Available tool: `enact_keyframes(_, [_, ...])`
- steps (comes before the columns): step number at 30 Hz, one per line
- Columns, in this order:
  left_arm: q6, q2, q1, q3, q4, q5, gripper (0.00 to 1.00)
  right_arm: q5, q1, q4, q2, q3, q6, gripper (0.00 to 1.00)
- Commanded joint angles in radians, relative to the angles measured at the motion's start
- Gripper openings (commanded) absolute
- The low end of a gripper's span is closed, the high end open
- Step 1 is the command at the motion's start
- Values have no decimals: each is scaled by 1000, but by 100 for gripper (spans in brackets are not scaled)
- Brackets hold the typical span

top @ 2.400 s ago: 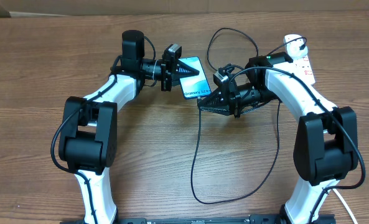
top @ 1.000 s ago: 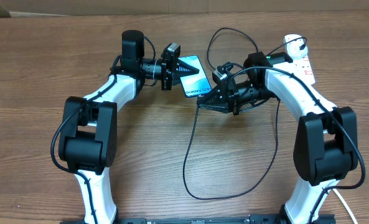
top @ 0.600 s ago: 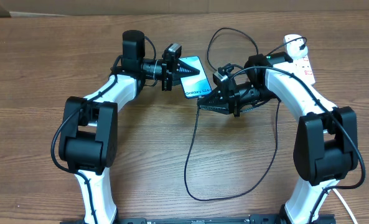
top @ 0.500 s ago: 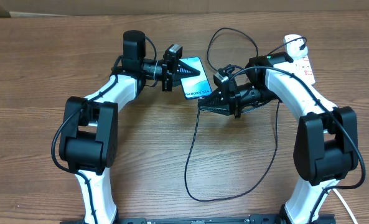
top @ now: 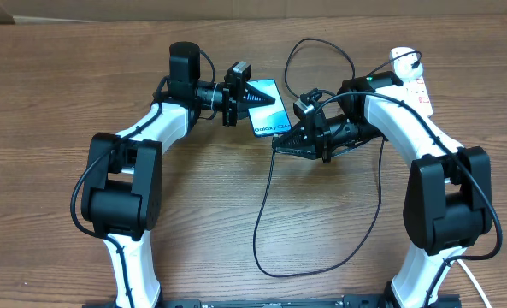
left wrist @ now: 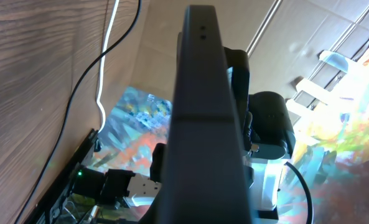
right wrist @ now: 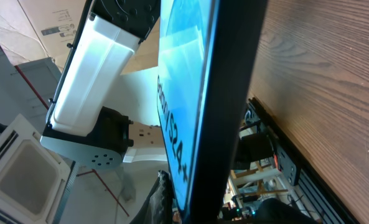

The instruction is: Plug charger to phone and switch on socket

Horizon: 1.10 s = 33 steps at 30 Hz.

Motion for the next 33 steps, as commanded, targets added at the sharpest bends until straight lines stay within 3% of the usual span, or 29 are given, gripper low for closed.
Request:
enact_keyframes(1, [9,-1,-2,13,3,44,4,4,-8,-13,-27,20,-42,3])
enact_keyframes(33, [17,-1,-2,13,-19,45,4,14,-10,-132,-27,25,-169,4])
